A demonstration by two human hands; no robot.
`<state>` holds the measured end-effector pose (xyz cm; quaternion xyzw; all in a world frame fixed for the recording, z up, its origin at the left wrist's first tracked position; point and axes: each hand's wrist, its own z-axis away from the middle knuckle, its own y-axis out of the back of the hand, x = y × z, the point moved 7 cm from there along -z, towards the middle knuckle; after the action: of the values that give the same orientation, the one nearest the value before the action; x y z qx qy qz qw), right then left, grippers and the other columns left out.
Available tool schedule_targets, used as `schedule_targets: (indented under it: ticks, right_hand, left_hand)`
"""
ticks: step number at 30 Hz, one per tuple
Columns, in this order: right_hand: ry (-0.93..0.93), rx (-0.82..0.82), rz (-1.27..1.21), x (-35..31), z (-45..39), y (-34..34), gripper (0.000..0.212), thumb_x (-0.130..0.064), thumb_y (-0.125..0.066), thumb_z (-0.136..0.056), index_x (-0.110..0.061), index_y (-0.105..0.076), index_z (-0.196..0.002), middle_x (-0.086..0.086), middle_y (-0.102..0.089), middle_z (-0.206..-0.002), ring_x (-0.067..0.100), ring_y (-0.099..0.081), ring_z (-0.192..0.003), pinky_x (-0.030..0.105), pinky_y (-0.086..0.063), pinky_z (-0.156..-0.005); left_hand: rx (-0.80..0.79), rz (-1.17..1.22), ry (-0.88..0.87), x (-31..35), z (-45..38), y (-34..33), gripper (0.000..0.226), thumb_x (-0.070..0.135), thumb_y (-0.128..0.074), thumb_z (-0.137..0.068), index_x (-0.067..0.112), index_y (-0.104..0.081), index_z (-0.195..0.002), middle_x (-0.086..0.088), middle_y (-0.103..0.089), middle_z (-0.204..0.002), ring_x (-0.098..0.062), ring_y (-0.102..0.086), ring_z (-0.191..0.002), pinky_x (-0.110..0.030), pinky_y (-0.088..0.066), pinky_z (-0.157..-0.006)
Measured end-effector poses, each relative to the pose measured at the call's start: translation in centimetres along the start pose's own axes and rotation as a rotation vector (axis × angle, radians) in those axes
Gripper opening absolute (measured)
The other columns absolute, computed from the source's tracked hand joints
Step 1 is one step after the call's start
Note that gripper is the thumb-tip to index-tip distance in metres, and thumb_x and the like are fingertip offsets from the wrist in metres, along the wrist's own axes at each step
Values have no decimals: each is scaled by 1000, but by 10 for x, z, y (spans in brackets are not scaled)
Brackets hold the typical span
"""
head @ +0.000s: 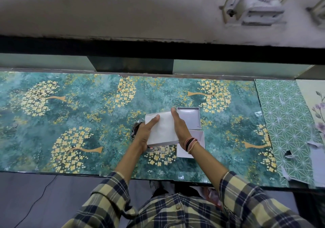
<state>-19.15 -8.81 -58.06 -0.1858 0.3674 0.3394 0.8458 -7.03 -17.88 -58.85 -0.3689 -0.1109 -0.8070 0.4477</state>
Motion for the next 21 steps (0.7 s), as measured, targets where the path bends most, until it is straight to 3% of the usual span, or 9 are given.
schedule_targets:
  ticks: [3,6,10,14,17,19,21]
  right_hand:
    - [16,-5,39,5,4,11,69,-77,-49,-85,-18,-74,-112,6,-80,-103,29,-75,-96,44,-60,-88]
    - [58,13,79,9,11,25,49,-62,-58,-92,-19,-73,-111,5,-80,-102,25,-76,-90,32,-58,-72]
    - [101,84,103,17,20,59,32,-48,-62,-96,-19,-73,-103,2,-78,-97,19,-74,-82,26,-58,-64]
    - [97,204,197,32,31,100,30,-46,-63,-96,-17,-73,-97,6,-78,-99,26,-74,-88,38,-61,-74]
    - [64,253,288,45,36,120,44,-54,-62,-92,-12,-73,-97,8,-78,-98,29,-75,-89,47,-61,-79]
    - [56,272,372,52,37,129,53,-62,-60,-86,-11,-72,-93,8,-77,-93,28,-74,-85,47,-60,-76]
    - [58,278,452,53,39,131,49,-57,-60,-90,-10,-71,-94,7,-75,-90,26,-72,-82,40,-57,-69]
  left_hand:
    - [-48,-57,-21,-2,0,-8,46,51,-73,-88,16,-72,-119,-13,-80,-107,-33,-77,-92,-39,-62,-69]
    - [-130,-101,-14,-6,1,-25,51,49,-76,-87,18,-68,-126,-11,-79,-112,-34,-77,-100,-48,-63,-83]
    - [-189,-81,61,-20,-4,-41,35,27,-75,-91,11,-69,-122,-15,-79,-113,-38,-74,-105,-54,-59,-93]
    - [-217,-188,103,-36,-6,-59,30,10,-73,-91,1,-68,-119,-15,-77,-113,-31,-74,-100,-43,-61,-83]
    - [-214,-308,102,-48,-9,-71,30,9,-77,-88,-3,-70,-114,-17,-77,-114,-33,-74,-103,-50,-61,-89]
    - [-185,-377,73,-50,-10,-75,24,10,-78,-86,-1,-73,-106,-17,-78,-111,-34,-75,-101,-50,-62,-87]
    - [-142,-446,49,-52,-11,-76,22,12,-79,-84,1,-73,-102,-16,-78,-108,-32,-75,-97,-45,-62,-81]
